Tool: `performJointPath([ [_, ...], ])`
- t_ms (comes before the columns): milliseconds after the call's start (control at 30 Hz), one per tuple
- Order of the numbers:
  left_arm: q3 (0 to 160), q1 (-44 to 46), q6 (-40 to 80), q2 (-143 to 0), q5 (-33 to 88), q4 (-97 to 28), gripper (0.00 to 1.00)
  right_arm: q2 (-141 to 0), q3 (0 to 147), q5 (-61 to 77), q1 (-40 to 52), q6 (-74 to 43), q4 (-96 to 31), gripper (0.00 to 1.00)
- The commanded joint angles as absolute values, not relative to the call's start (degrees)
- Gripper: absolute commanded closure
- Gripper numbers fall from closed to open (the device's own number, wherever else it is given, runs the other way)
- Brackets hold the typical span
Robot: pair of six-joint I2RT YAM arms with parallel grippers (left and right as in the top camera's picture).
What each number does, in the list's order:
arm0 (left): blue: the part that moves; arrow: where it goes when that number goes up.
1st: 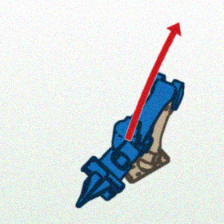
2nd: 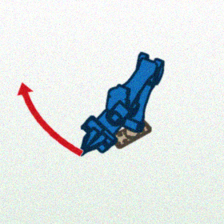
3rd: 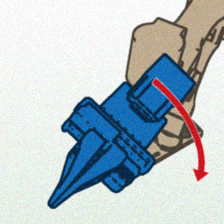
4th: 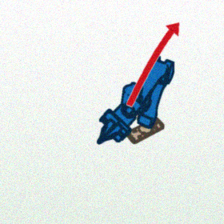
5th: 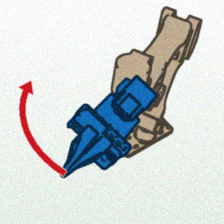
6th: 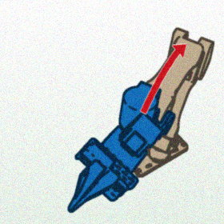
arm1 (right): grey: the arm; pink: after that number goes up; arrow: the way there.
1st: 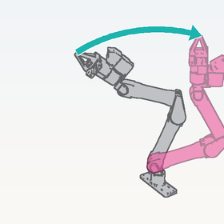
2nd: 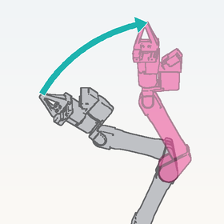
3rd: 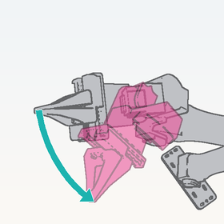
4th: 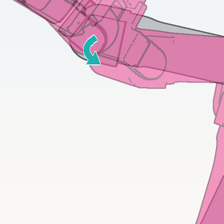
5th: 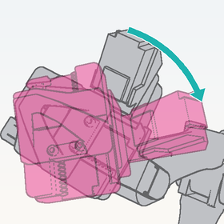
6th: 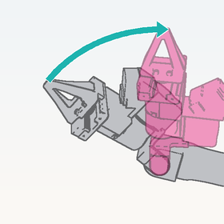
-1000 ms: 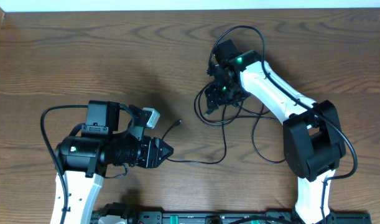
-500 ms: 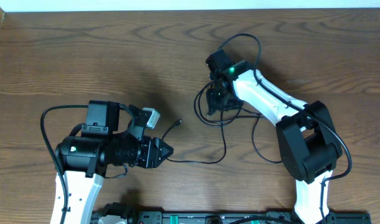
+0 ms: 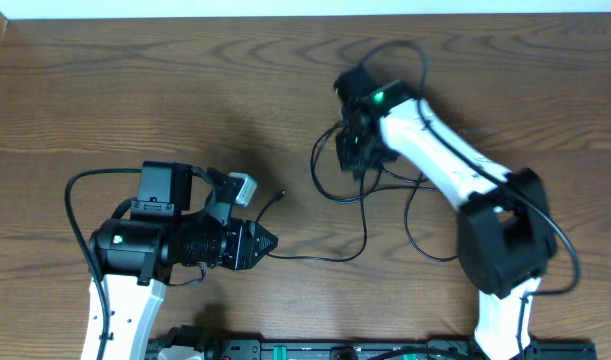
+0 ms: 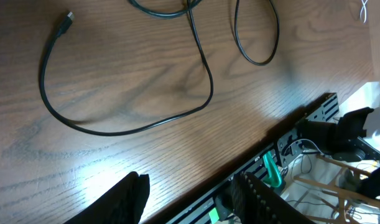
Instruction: Untangle cables
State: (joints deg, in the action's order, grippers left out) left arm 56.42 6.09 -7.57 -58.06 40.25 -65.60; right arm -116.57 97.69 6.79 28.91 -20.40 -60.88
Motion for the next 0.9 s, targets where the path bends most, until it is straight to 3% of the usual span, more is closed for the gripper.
performJointPath([
  [0,56.2,6.0,-8.4,-57.6,39.8,-65.7,0.51,-106.4,108.9,6.3,26.8,-16.0,-62.7,0.99],
  [300,56.2,6.0,-8.4,-57.6,39.8,-65.5,0.51,-92.0,124.9,-5.2,20.3,-14.1,-62.5,0.99],
  [600,56.2,6.0,-8.4,-57.6,39.8,-65.5,0.51,-78.0,126.4,-26.9,7.2,-15.8,-63.2,0.99],
  [867,56.2,6.0,-8.3,-57.6,39.8,-65.5,0.51,-76.2,126.0,-13.8,3.7,-16.9,-66.2,0.99],
])
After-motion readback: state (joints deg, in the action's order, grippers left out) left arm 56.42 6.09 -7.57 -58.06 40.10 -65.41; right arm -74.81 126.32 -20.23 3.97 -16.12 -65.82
